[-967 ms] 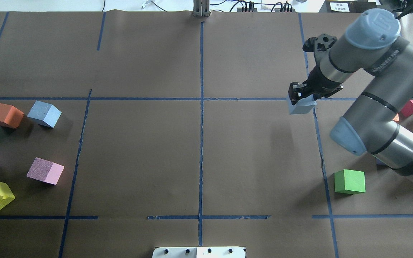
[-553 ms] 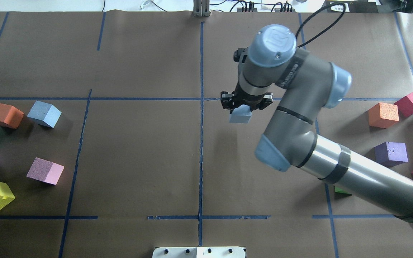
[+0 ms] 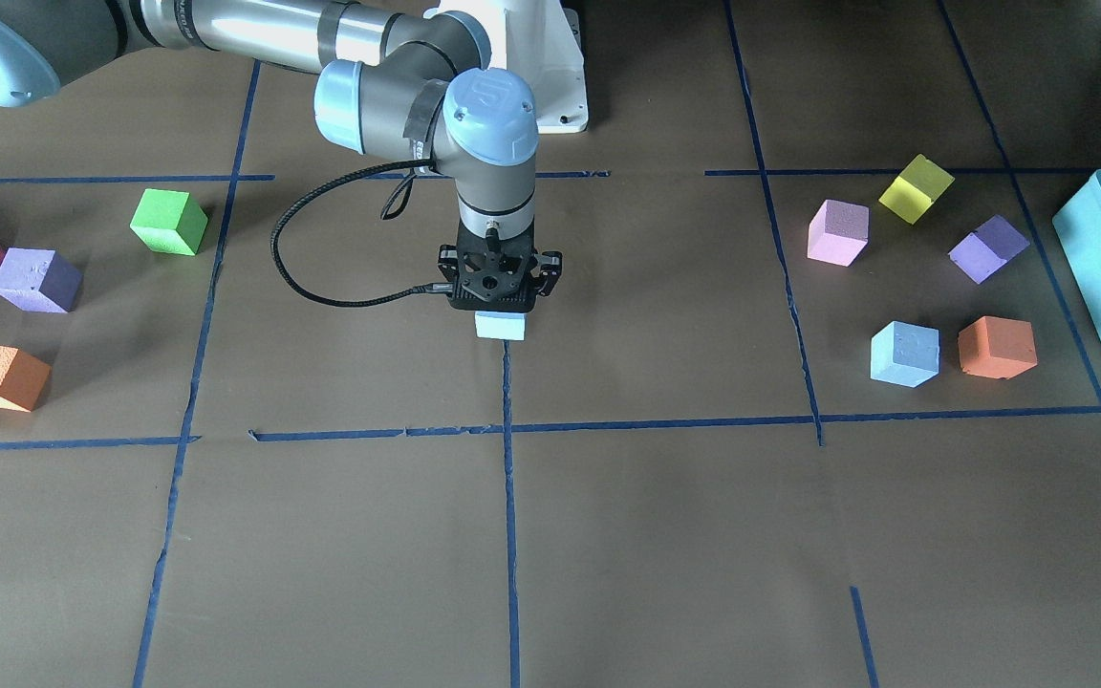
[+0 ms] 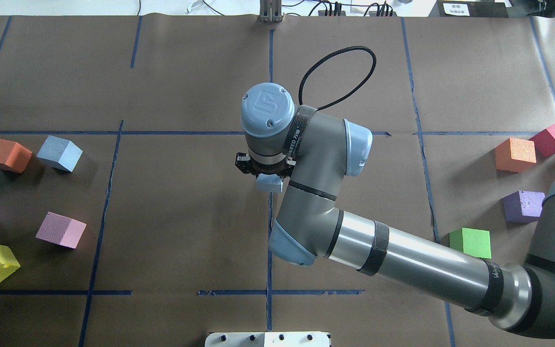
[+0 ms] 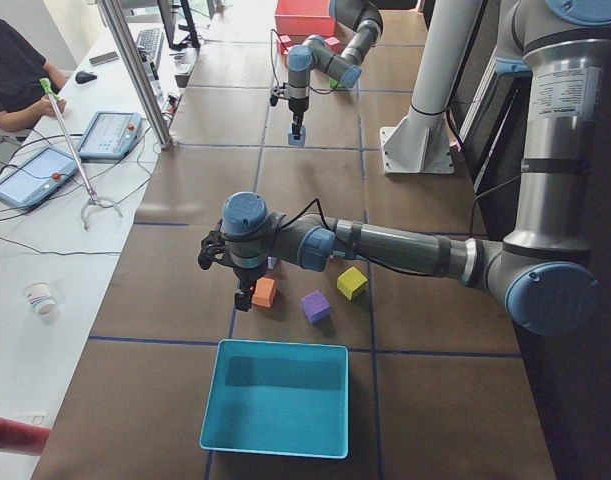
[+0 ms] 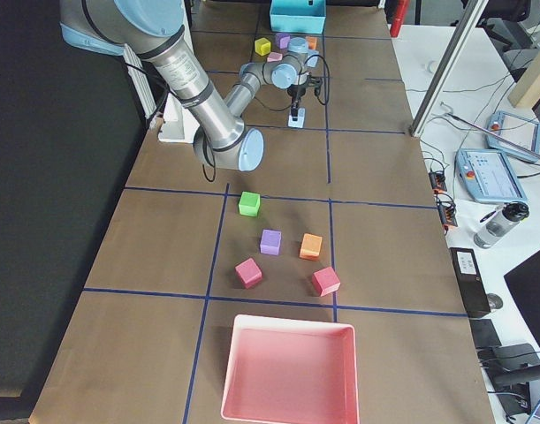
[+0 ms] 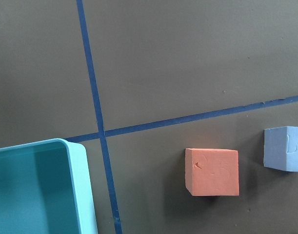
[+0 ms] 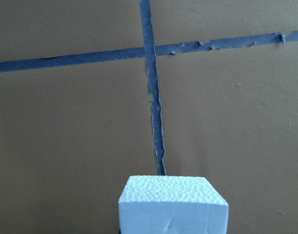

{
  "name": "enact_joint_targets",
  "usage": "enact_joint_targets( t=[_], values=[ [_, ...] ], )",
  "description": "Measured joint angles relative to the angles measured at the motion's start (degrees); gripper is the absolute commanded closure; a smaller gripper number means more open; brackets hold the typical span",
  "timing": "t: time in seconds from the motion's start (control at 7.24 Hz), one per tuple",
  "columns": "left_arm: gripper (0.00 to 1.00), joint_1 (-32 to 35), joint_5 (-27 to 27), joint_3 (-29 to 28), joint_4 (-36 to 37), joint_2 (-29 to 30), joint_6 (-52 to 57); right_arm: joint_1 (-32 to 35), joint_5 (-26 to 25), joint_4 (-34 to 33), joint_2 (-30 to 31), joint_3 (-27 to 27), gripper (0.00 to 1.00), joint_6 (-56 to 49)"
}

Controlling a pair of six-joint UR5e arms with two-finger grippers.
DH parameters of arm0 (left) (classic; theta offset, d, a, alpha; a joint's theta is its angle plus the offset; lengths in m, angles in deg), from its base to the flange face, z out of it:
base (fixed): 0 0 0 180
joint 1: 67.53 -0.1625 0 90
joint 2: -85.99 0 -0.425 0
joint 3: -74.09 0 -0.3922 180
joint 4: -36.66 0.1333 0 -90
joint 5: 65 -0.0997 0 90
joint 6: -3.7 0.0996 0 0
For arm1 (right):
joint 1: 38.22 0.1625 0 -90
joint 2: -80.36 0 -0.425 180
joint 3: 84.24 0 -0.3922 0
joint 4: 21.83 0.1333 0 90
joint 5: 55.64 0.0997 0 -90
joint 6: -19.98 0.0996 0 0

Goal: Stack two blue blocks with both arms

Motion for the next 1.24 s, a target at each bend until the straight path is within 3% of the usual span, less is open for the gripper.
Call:
enact_joint_targets(
  t=[0.14,0.28,0.41,0.83,1.24],
  values=[
    [0.00,0.00,0.00,0.00,-0.03,-0.04,0.00,-0.29,-0.21,0.03,-0.11,-0.53,0.68,0.07],
    [0.00,0.00,0.00,-0.01,-0.07,-0.08,0.00,-0.44,-0.25,0.07,-0.14,-1.18,0.48,-0.14],
    [0.00,0.00,0.00,-0.02,-0.09,-0.09,0.00,-0.55,-0.20,0.11,-0.13,-1.70,0.19,-0.60],
    [0.00,0.00,0.00,0.19,0.06,-0.11,0.00,-0.69,-0.22,0.68,-0.04,-2.31,0.02,-2.06],
    [0.00,-0.02,-0.02,0.36,0.20,0.09,-0.44,-0.70,-0.29,4.48,0.02,-3.35,0.01,-2.90]
  ],
)
